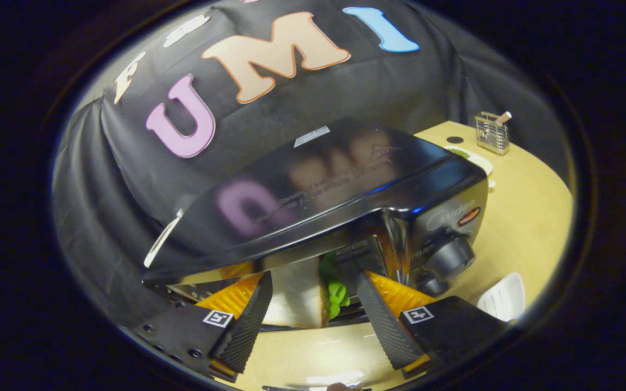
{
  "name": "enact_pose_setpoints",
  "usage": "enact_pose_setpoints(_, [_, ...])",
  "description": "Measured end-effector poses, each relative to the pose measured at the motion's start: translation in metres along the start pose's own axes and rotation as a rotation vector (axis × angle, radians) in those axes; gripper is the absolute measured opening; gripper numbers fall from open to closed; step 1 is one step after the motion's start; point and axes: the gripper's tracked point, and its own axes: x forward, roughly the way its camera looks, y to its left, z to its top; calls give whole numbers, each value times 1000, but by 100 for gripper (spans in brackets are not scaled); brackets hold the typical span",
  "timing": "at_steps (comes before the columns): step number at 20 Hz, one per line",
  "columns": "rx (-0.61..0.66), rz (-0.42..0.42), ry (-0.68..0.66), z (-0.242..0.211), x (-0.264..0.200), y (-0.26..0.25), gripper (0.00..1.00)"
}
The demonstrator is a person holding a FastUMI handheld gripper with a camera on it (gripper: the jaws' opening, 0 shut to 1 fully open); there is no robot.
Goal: Open the toaster oven, put the food inside, and close the toaster oven door.
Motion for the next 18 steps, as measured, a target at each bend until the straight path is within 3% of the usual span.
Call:
enact_pose_setpoints(4, [-52, 35, 9, -5, -25, 10, 98])
enact_pose_setpoints(11, [-175, 174, 121, -42, -77, 35, 98])
enact_pose_setpoints(18, [-343, 310, 351, -105, -127, 41, 98])
